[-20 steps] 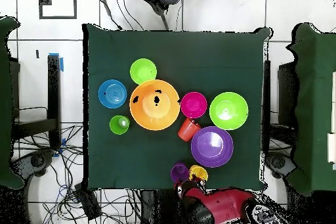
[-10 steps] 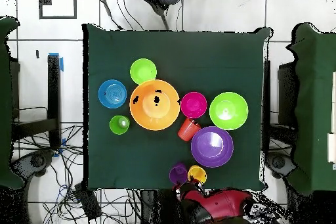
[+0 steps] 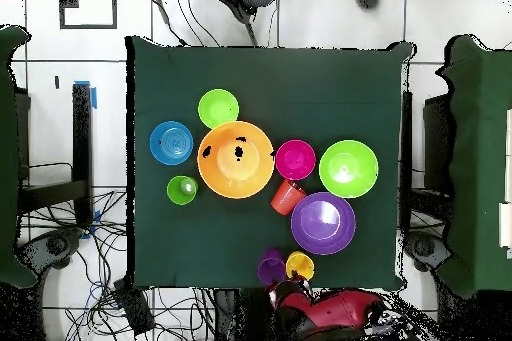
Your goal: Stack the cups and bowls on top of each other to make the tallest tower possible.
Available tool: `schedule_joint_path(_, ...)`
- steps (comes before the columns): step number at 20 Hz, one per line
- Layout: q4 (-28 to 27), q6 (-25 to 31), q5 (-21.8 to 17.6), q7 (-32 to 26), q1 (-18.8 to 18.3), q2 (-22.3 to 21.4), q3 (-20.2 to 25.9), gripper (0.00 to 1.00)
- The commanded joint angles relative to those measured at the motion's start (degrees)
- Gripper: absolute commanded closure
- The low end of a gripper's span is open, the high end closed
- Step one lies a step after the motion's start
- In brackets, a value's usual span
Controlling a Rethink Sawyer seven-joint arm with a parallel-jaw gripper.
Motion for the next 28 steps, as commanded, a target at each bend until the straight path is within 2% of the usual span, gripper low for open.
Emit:
schedule_joint_path(1, -8.3, -3.1, -2.4, 2.9, 5.7, 3.0, -1.9, 0.0)
schedule_joint_path(3, -8.7, -4.0, -2.1, 3.0, 6.9, 3.3, -3.1, 0.0)
schedule_joint_path(4, -8.9, -4.4, -1.9, 3.0, 7.5, 3.5, -3.7, 1.0)
schedule_joint_path(7, -10.0, -6.3, -1.1, 2.9, 10.2, 4.7, -7.1, 1.0)
schedule_joint_path(10, -10.5, -7.3, -0.3, 3.2, 11.7, 5.3, -8.6, 1.0)
schedule_joint_path(15, -11.0, -9.3, -0.2, 3.6, 11.4, 6.1, -8.2, 1.0)
schedule_joint_path(22, -11.7, -12.3, 0.7, 3.4, 11.9, 8.0, -10.0, 1.0)
schedule_joint_path(26, -10.2, -12.6, -0.6, 3.7, 10.4, 5.4, -10.2, 1.0)
schedule_joint_path(28, -7.5, -10.1, -4.3, 4.6, 7.5, 1.0, -7.3, 1.0)
